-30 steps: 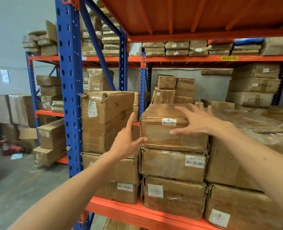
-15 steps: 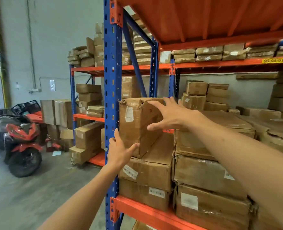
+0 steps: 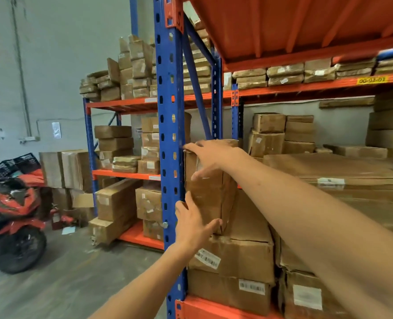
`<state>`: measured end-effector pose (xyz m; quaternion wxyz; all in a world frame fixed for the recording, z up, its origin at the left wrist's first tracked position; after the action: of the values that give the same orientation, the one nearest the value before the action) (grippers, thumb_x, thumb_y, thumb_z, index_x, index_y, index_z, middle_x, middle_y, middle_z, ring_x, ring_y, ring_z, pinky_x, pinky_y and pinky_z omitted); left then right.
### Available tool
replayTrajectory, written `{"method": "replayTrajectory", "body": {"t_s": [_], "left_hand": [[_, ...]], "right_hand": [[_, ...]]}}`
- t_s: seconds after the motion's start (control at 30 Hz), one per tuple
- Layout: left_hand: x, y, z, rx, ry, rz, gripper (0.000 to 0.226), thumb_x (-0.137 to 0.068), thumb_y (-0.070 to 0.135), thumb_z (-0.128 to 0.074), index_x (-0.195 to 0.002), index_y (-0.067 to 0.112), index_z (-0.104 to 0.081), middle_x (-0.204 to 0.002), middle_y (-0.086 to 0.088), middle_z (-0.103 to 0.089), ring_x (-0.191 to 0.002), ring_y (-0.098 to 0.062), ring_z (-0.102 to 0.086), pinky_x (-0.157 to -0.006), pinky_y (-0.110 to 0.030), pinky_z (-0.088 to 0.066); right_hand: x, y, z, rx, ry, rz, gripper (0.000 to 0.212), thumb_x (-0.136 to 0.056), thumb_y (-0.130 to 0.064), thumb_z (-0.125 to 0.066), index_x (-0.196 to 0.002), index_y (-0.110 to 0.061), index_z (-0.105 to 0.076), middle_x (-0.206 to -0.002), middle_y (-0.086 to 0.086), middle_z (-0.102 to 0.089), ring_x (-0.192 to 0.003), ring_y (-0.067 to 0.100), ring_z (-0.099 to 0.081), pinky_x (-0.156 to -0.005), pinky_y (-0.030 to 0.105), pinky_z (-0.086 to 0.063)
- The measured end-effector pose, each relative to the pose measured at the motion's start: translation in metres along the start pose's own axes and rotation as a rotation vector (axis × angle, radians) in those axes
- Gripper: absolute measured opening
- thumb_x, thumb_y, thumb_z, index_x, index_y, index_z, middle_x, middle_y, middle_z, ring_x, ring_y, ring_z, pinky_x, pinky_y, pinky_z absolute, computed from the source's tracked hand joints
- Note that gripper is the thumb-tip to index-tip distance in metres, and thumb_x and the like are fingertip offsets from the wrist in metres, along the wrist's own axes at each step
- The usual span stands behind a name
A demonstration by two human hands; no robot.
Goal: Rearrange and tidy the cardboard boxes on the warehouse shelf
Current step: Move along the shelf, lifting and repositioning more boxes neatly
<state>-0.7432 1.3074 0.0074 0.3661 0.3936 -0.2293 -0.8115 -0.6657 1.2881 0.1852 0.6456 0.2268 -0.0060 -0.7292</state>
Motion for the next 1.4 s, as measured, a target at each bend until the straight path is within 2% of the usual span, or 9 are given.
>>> {"method": "replayTrajectory", "body": {"t_s": [0.13,0.3,0.43,0.67,0.73,0.87,1.07,1.27,1.4], "left_hand": [[-0.003,-0.005,-0.002,-0.062,0.076,-0.082,0.112,-0.081,0.052,-0.079,-0.158,0.014,-0.005,-0.141,-0.010,-0.026,-0.132,-0.030,-0.034,-0.104,-0.041,-0.042],[-0.008,0.001,-0.006,-0.062,0.169,-0.156,0.107,-0.080,0.059,-0.075,-0.156,0.012,-0.015,-0.136,-0.008,-0.031,-0.123,-0.027,-0.036,-0.101,-0.040,-0.043],[-0.013,-0.002,-0.010,-0.032,0.154,-0.145,0.105,-0.073,0.074,-0.072,-0.150,0.014,-0.030,-0.134,-0.007,-0.030,-0.125,-0.026,-0.034,-0.105,-0.038,-0.040],[-0.017,-0.011,-0.038,0.347,-0.065,0.182,0.130,-0.055,0.088,-0.069,-0.157,0.029,-0.015,-0.155,-0.013,-0.017,-0.139,-0.041,-0.036,-0.111,-0.054,-0.040],[-0.020,-0.010,-0.041,0.509,-0.135,0.222,0.136,-0.050,0.081,-0.081,-0.157,0.034,-0.011,-0.155,-0.011,-0.033,-0.137,-0.034,-0.044,-0.112,-0.051,-0.042],[-0.024,0.001,-0.036,0.696,-0.112,0.243,0.117,-0.054,0.048,-0.098,-0.148,0.028,-0.031,-0.133,-0.001,-0.058,-0.123,-0.025,-0.057,-0.107,-0.052,-0.048],[-0.014,0.008,0.010,0.499,-0.003,0.163,0.091,-0.053,0.052,-0.096,-0.126,0.034,-0.044,-0.117,0.005,-0.064,-0.110,-0.024,-0.062,-0.095,-0.049,-0.053],[0.015,-0.007,0.038,0.434,-0.058,0.112,0.089,-0.057,0.040,-0.098,-0.129,0.034,-0.047,-0.115,0.006,-0.066,-0.104,-0.018,-0.066,-0.093,-0.045,-0.056],[0.021,-0.006,0.037,0.377,-0.047,0.108,0.091,-0.058,0.039,-0.098,-0.132,0.033,-0.045,-0.122,-0.002,-0.063,-0.109,-0.025,-0.063,-0.097,-0.049,-0.053]], "right_hand": [[0.004,0.012,-0.005,0.045,0.085,-0.054,0.105,-0.072,-0.063,-0.078,-0.155,-0.038,-0.019,-0.146,0.004,-0.050,-0.126,0.033,-0.053,-0.089,0.046,-0.053],[0.021,0.042,-0.001,-0.056,0.052,-0.173,0.100,-0.068,-0.064,-0.083,-0.143,-0.039,-0.022,-0.138,0.005,-0.050,-0.123,0.035,-0.052,-0.095,0.054,-0.046],[0.039,0.063,-0.007,-0.181,-0.008,-0.222,0.110,-0.061,-0.064,-0.087,-0.143,-0.044,-0.016,-0.141,0.006,-0.045,-0.128,0.034,-0.048,-0.097,0.049,-0.044],[0.061,0.087,-0.017,-0.246,0.040,-0.310,0.113,-0.058,-0.073,-0.084,-0.144,-0.049,-0.015,-0.145,-0.002,-0.040,-0.135,0.032,-0.042,-0.092,0.047,-0.038],[0.071,0.093,-0.021,-0.320,0.069,-0.340,0.109,-0.058,-0.070,-0.085,-0.142,-0.048,-0.019,-0.131,-0.007,-0.039,-0.132,0.031,-0.044,-0.089,0.046,-0.037],[0.090,0.094,-0.026,-0.437,0.178,-0.377,0.105,-0.062,-0.059,-0.088,-0.144,-0.044,-0.025,-0.146,0.003,-0.044,-0.130,0.033,-0.047,-0.097,0.045,-0.040],[0.111,0.087,-0.018,-0.639,0.344,-0.410,0.091,-0.060,-0.054,-0.089,-0.133,-0.045,-0.035,-0.125,0.000,-0.057,-0.116,0.030,-0.054,-0.097,0.045,-0.047],[0.146,0.046,-0.036,-0.696,0.532,-0.415,0.087,-0.062,-0.050,-0.091,-0.123,-0.057,-0.029,-0.121,-0.011,-0.051,-0.115,0.018,-0.042,-0.092,0.042,-0.040],[0.162,0.039,-0.045,-0.731,0.586,-0.428,0.085,-0.066,-0.045,-0.092,-0.127,-0.049,-0.034,-0.121,-0.017,-0.046,-0.113,0.008,-0.040,-0.101,0.041,-0.037]]}}
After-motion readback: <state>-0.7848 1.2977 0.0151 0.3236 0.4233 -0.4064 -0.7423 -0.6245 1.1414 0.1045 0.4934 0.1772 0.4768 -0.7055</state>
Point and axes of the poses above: each hand's wrist, its own x-axis away from the middle knuckle, its own z-axis out of the back of the hand, y = z × x, the point moved 5 cm from there along -x, towards the middle knuckle
